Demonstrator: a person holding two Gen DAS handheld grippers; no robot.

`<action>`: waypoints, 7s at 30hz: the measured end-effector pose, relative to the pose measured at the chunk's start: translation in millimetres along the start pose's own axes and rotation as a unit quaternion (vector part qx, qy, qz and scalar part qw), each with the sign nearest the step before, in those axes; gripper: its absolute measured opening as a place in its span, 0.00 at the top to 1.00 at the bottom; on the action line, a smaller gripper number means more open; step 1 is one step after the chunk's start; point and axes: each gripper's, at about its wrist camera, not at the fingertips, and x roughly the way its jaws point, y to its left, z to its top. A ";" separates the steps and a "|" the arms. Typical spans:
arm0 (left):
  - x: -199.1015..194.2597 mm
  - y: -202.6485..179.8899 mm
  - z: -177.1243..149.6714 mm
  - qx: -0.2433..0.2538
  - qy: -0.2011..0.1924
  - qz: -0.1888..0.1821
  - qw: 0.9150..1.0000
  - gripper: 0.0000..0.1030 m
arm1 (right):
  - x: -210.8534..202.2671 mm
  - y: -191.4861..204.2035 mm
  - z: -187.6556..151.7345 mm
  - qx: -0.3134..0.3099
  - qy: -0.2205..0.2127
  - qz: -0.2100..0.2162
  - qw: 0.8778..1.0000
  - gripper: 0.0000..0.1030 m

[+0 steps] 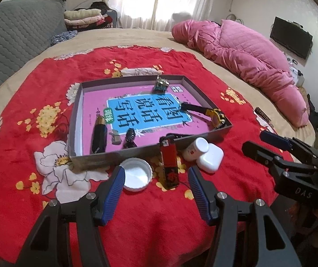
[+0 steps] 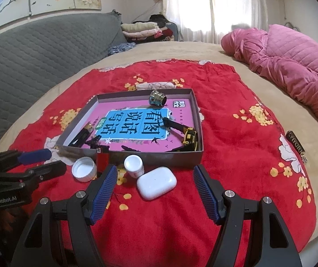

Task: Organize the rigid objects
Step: 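Move the left gripper toward the red lighter while the right gripper approaches the white bottle, then grasp the red lighter with the left gripper while the right gripper grasps the white bottle, then lift the lighter over the box with the left gripper while the right gripper lifts the bottle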

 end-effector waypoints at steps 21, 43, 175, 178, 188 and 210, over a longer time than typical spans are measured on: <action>22.7 -13.7 -12.2 0.015 0.045 -0.030 0.998 0.43 | 19.7 -9.8 -14.2 0.009 0.046 0.004 0.999 0.30; 57.9 -12.3 0.6 -0.006 0.052 -0.027 0.998 0.43 | 44.2 -13.7 -18.9 0.010 0.063 0.024 0.998 0.30; 38.1 74.7 53.8 -0.100 -0.054 -0.028 0.993 0.82 | 28.0 11.1 41.7 -0.012 -0.059 0.054 0.997 0.73; 42.7 71.3 57.3 -0.101 -0.054 -0.031 0.993 0.82 | 29.8 6.9 47.4 -0.005 -0.062 0.050 0.997 0.73; 58.0 45.2 63.5 -0.077 -0.046 -0.049 0.995 0.82 | 38.0 1.2 53.3 0.005 -0.060 0.040 0.997 0.73; 105.4 22.8 69.6 -0.051 -0.002 -0.058 0.997 0.82 | 59.3 -4.5 55.5 0.017 -0.034 0.029 0.999 0.73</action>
